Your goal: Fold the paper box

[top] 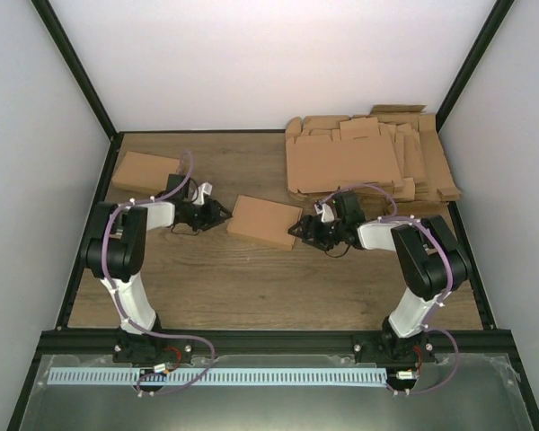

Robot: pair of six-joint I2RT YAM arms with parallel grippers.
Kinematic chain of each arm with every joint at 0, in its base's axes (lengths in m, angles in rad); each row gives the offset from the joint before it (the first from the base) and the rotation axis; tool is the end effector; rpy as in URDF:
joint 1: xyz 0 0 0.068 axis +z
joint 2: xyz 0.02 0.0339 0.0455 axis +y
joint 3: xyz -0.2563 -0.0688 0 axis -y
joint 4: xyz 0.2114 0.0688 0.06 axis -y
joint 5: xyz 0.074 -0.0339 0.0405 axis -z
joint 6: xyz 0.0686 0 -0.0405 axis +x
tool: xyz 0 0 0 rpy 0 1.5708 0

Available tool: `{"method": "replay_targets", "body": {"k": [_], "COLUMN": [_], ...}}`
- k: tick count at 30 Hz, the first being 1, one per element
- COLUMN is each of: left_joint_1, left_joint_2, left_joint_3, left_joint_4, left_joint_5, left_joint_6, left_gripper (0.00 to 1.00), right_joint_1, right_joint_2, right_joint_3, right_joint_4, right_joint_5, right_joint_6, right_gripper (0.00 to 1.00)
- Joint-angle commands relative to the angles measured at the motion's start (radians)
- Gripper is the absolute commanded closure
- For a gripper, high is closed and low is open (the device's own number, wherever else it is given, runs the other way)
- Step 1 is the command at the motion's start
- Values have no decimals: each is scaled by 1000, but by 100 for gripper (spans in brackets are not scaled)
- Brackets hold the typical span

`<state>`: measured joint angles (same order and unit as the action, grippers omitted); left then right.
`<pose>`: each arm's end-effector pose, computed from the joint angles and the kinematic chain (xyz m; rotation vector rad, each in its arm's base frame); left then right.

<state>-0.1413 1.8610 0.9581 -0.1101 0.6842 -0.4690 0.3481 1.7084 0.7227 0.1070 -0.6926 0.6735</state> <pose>0.3292 -0.0906 0.1224 -0.1626 2.6096 -1.1073 0.2697 0.1445 0.1267 0.0868 2.6028 1.2681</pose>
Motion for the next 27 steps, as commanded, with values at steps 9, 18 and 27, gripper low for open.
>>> {"method": "replay_targets", "body": {"k": [9,18,27], "left_joint_1": [7,42,43], "left_joint_2": [73,74,73], "left_joint_3": [-7,-9,-1], "left_joint_4": [55,6,-11], "left_joint_5": [114,41,29], "left_joint_6": [18,22,36], "left_gripper": [71,89,89], "right_joint_1": [-6,-7,-6], "right_joint_2": [32,40,75], "right_joint_3": [36,42,74], "right_joint_4": [-2,8,77], "right_joint_5": [-4,-15,-92], "right_joint_6": [-21,-15,51], "right_gripper": [25,16,27]}}
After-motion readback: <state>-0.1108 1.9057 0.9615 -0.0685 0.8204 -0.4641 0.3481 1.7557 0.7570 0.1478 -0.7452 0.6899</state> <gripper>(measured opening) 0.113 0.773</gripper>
